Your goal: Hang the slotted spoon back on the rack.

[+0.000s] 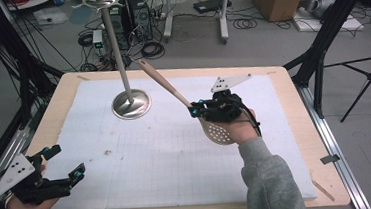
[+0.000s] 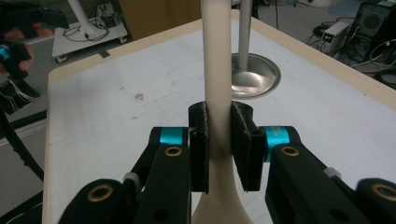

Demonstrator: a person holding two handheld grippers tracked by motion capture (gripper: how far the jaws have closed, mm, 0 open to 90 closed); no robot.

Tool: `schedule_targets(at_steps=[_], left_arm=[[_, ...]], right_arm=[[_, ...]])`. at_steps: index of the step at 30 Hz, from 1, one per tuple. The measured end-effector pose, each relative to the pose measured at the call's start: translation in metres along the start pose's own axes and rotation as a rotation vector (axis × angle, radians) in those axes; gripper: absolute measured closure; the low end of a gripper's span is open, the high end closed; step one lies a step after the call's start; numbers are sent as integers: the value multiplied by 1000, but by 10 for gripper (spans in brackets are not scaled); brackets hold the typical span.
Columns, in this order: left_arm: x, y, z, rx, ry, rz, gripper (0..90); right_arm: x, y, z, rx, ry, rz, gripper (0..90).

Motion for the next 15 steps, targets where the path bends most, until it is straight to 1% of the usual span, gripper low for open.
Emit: schedule_targets(at_steps=[2,3,6,8,10,13,15], left_arm=[[2,1,0,-26,17,21,18],[3,2,1,-26,17,31,18],[4,2,2,-32,12,33,18],[3,2,2,-28,12,29,18],[3,3,2,-25,11,27,18],[2,4,0,-21,9,25,18],[0,4,-2,-7,10,21,18]], right_arm=[[4,0,0,3,-5,11,784],[6,0,0,9,-13,17,784],[10,1,1,31,-28,52,784],[14,1,2,29,-37,69,784],[17,2,4,28,-43,72,784],[21,2,6,10,-44,69,784],[25,2,7,3,-48,78,784]])
Point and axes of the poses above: each handheld gripper's, and its own axes: y roughly backward along the jaws, x roughly out of its top, z roughly to its right, the point moved 1 cm from there along -y, roughly forward along the jaws, and after that the axes turned 3 degrees about z, right-handed, at the moved point
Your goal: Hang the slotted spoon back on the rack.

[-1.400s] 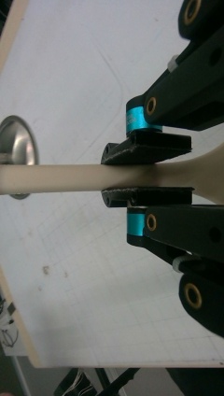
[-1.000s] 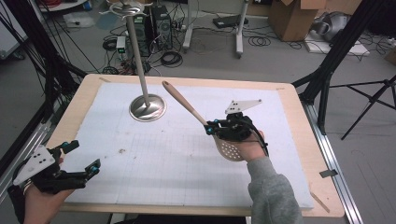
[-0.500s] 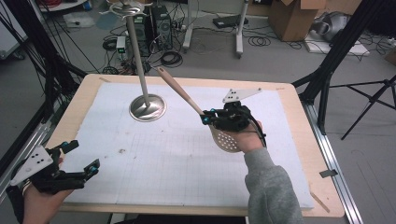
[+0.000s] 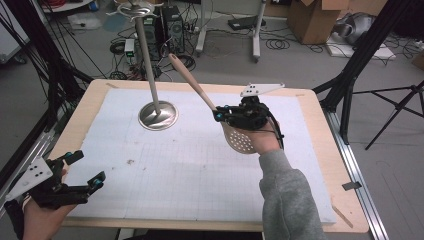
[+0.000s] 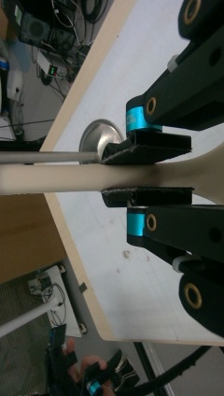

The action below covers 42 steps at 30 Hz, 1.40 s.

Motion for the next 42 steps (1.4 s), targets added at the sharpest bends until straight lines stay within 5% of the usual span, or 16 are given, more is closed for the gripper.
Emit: schedule_targets(at_steps=[20,42], left_arm=[[0,5,-2,32,-7,16,18],[0,10,-1,23,3,21,17]], right_arm=[[28,-5,2,-72,23,20,783],[56,-18,-3,-118,48,75,784]])
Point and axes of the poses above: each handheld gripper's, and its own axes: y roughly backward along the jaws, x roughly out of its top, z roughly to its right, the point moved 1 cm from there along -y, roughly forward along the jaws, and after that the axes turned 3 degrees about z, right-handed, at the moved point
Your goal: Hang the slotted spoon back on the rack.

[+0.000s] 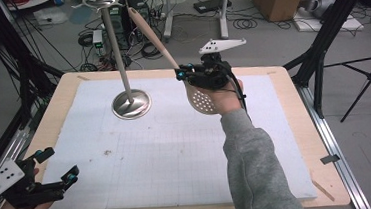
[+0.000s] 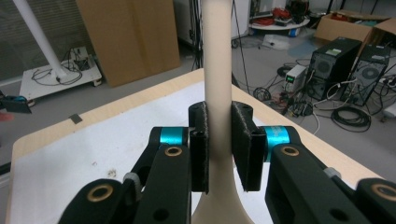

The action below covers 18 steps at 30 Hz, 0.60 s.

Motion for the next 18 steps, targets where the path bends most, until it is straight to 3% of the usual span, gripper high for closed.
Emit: schedule_targets(at_steps=[18], left_arm=[[-1,3,1,-6,-4,-5,18]], right_arm=[[10,-9,-2,-2,-18,28,783]])
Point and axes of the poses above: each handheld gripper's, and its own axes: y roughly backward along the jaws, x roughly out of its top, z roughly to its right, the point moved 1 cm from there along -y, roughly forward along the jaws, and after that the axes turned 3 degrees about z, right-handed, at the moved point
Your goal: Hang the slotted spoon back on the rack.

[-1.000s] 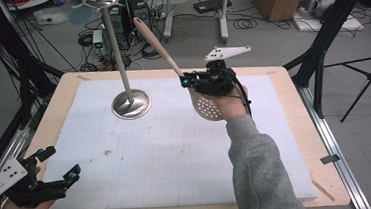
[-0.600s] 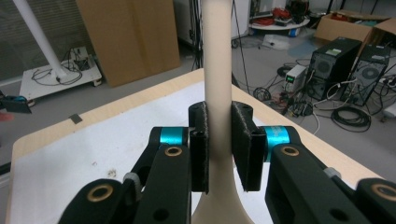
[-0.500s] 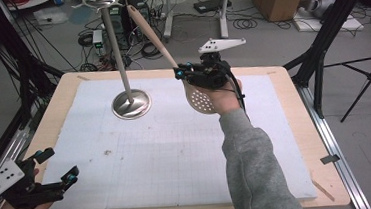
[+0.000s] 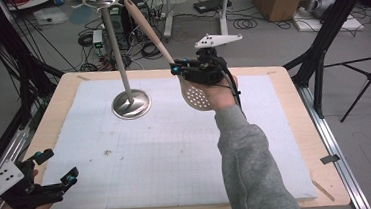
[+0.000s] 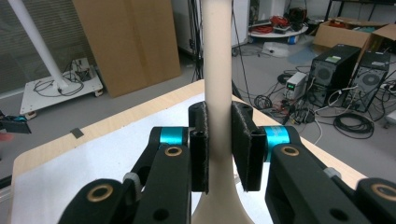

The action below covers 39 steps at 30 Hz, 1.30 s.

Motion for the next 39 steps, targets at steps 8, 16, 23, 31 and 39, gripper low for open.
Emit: schedule_targets(at_steps=[8,16,23,31,39], left_arm=[[0,1,0,-4,-3,1,17],[0,0,3,-25,-7,10,18],[0,1,2,-23,-4,7,17],[0,1,2,-25,-4,3,17],[-1,3,2,-23,-2,7,18]], right_arm=[[2,-6,0,0,-5,-5,783],[0,-11,0,8,-4,-10,783],[-1,-16,0,3,-10,-18,783],[-2,-24,-2,0,-8,-33,783],[-2,-33,-5,-8,-3,-49,783]])
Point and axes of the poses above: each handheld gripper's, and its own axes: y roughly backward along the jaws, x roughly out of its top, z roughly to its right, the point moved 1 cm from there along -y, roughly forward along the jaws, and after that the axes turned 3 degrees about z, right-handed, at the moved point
